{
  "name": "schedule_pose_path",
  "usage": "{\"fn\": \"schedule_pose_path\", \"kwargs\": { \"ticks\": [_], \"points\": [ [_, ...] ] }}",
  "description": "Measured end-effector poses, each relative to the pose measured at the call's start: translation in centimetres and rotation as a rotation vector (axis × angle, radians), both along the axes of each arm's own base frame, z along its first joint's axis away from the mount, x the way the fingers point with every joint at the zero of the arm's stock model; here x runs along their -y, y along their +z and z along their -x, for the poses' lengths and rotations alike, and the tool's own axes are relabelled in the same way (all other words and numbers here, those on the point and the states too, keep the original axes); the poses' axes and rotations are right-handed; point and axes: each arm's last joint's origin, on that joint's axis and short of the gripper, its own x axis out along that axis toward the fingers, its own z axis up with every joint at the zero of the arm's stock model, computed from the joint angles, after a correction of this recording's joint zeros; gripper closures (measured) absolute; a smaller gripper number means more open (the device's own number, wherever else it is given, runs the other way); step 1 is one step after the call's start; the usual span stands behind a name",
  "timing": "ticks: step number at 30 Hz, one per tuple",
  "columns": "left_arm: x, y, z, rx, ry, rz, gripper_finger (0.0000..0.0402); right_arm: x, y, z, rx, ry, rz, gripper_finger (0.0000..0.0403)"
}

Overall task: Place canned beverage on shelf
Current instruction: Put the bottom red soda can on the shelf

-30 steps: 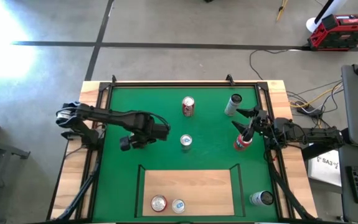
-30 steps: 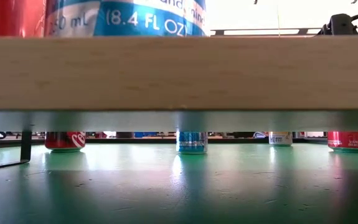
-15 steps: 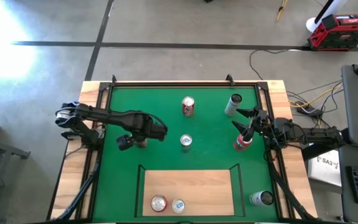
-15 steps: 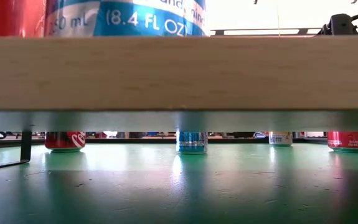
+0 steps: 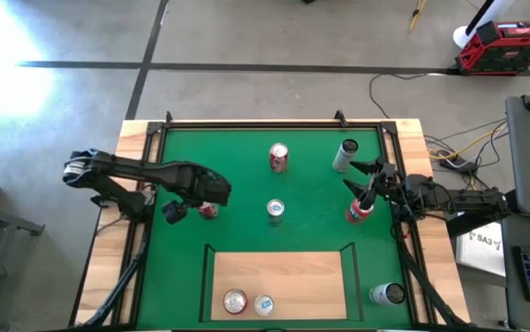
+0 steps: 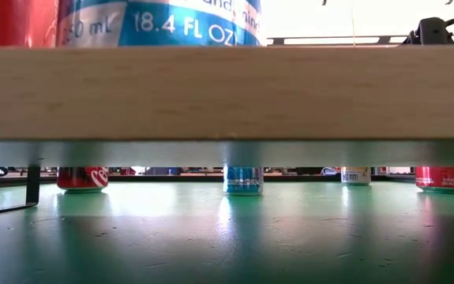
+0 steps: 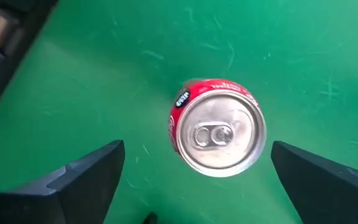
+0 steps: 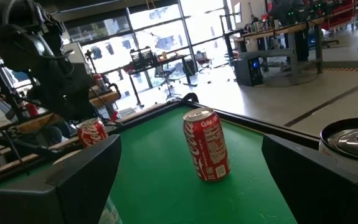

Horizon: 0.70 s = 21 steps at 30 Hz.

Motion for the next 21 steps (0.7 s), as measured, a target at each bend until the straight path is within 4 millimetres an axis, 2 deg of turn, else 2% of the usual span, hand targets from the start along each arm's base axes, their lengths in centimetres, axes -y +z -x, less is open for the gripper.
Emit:
{"fn": "schedule_pose_path", "kwargs": {
  "ticks": [5, 8, 21],
  "points": [
    [-1.2, -1.2, 1.3, 0.095, 0.004, 0.064, 0.0025, 0.0, 0.0, 0.0, 0.000, 0.000, 0.000, 0.0022],
    [-1.6, -1.6, 1.4, 0.114, -0.015, 0.081, 0.0032, 0.0, 0.0, 0.0, 0.000, 0.000, 0.000, 0.0022],
    [-2.1, -3.8, -0.3, 0.044, -0.064, 0.104, 0.0038, 0.0, 0.0, 0.0, 0.000, 0.000, 0.000, 0.0022]
  ]
}}
